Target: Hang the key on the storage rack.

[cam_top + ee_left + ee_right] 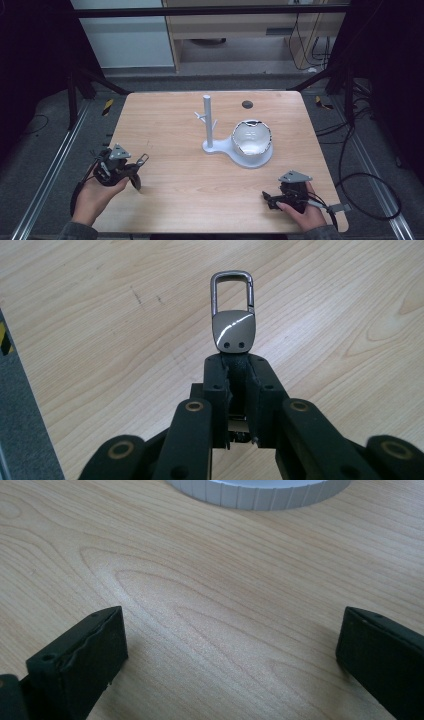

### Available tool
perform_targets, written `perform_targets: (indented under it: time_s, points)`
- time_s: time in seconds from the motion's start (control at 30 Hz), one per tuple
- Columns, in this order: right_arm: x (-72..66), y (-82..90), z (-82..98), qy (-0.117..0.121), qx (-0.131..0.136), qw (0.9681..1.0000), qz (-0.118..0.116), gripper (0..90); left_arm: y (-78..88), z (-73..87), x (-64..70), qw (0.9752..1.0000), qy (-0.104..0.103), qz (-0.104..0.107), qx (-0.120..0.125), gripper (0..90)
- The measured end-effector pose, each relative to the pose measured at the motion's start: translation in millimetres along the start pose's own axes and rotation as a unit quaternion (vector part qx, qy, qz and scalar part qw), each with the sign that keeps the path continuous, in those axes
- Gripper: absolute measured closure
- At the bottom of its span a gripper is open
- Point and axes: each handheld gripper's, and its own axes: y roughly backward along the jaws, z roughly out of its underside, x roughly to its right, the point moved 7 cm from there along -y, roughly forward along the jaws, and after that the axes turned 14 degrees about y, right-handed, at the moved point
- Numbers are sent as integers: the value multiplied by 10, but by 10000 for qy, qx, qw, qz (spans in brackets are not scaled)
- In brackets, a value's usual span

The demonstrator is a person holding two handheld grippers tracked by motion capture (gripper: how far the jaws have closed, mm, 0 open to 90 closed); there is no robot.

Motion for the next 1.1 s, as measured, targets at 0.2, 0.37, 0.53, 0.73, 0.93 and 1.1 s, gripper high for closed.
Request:
perform_targets:
  time_s: [0.2, 0.37, 0.53, 0.73, 0.93, 1.1]
  points:
    - [0, 0, 0, 3, 0, 10000, -1, 4, 26, -7, 58, 9999, -26, 79, 94, 803]
    - [-1, -1, -2, -7, -7, 10000, -5, 4, 44, -37, 86, 9999, -51, 76, 144, 803]
    - [12, -9, -1, 71, 12, 10000, 24, 4, 34, -75, 154, 9997, -115, 100, 183, 804]
    - [11, -11, -2, 62, 6, 10000, 26, 4, 14, -163, 253, 9993, -189, 138, 284, 803]
    - [10, -11, -2, 59, 10, 10000, 19, 4, 15, -213, 314, 9989, -236, 159, 382, 804]
    - [10, -11, -3, 56, 10, 10000, 18, 4, 7, -242, 359, 9985, -266, 183, 444, 804]
